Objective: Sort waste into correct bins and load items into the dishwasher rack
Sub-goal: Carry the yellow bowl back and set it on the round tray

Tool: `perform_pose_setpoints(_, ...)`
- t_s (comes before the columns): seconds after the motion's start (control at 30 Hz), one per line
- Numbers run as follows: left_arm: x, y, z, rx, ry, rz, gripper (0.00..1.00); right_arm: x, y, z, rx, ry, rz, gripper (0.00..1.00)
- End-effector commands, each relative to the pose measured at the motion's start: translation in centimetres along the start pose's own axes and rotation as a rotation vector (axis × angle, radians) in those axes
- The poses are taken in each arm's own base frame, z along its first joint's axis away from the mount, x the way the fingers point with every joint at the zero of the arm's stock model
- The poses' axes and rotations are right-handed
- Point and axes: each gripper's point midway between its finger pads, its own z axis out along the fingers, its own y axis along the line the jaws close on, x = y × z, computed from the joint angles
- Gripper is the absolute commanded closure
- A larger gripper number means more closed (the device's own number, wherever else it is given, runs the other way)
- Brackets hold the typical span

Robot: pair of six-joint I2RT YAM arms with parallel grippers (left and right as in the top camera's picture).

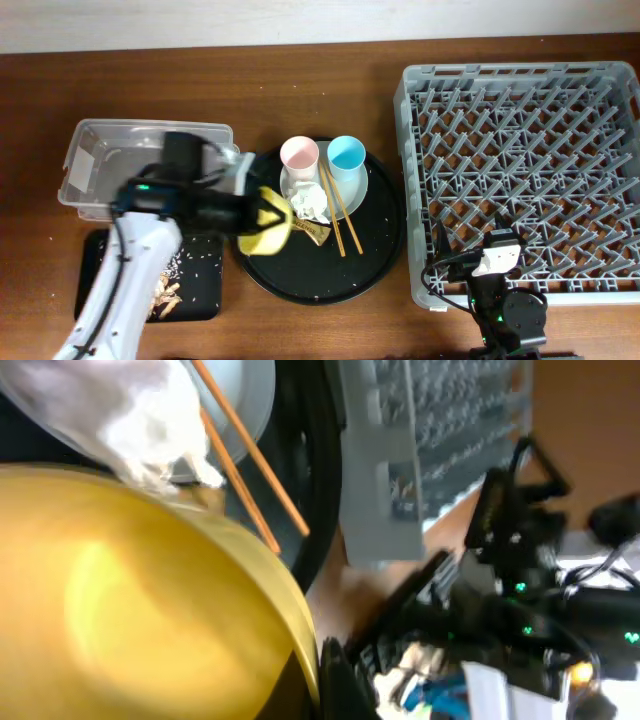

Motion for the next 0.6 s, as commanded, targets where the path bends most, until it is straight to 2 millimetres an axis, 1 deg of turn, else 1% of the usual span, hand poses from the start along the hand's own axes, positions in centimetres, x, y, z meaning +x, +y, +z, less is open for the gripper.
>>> perform_pose_setpoints(0.0,1.0,-0.2,3.0,-0.312,-0.012,-0.033,1.0,0.3,-0.2,0.0,0.009,0.006,0.0,0.02)
perform_pose_setpoints(0.03,1.5,-0.8,4.0,-0.364,-0.013,-0.001,1.0,0.3,-0.2,0.0,0.009,0.006,0.0,0.02)
perform_pose_setpoints(0.07,2.5,-1.5,5.1,-0.424,-0.013,0.042,1.0,0.3,-0.2,0.0,0.009,0.006,0.0,0.02)
perform_pose_setpoints(0.1,3.1,-2.0,5.7,-0.462,-0.014,0.073,1.0,0.3,-0.2,0.0,0.009,0.006,0.0,0.02)
perform_pose_setpoints(0.17,4.4,-2.7,7.3,-0.548,-0.026,0.122,1.0,0.3,-0.2,0.0,0.009,0.006,0.0,0.02)
perform_pose_setpoints(0.23,5.5,-3.0,9.5,-0.577,0.002,0.173,1.0,0.3,-0.2,0.0,0.009,0.006,0.0,0.01)
perform_pose_setpoints(0.27,6.0,-2.8,10.3,-0.589,0.025,0.169,1.0,0.3,-0.2,0.0,0.009,0.006,0.0,0.02)
perform_pose_setpoints(0.3,6.4,-2.0,11.3,-0.613,0.057,0.165,1.0,0.3,-0.2,0.0,0.009,0.006,0.0,0.02)
perform_pose_setpoints(0.4,7.0,-0.2,13.1,-0.662,0.112,0.149,1.0,0.3,-0.2,0.0,0.009,0.006,0.0,0.02)
perform_pose_setpoints(0.47,6.8,0.0,14.6,-0.647,0.123,0.145,1.0,0.3,-0.2,0.0,0.009,0.006,0.0,0.02)
perform_pose_setpoints(0.57,6.6,0.3,15.9,-0.637,0.122,0.145,1.0,0.3,-0.2,0.0,0.009,0.006,0.0,0.02)
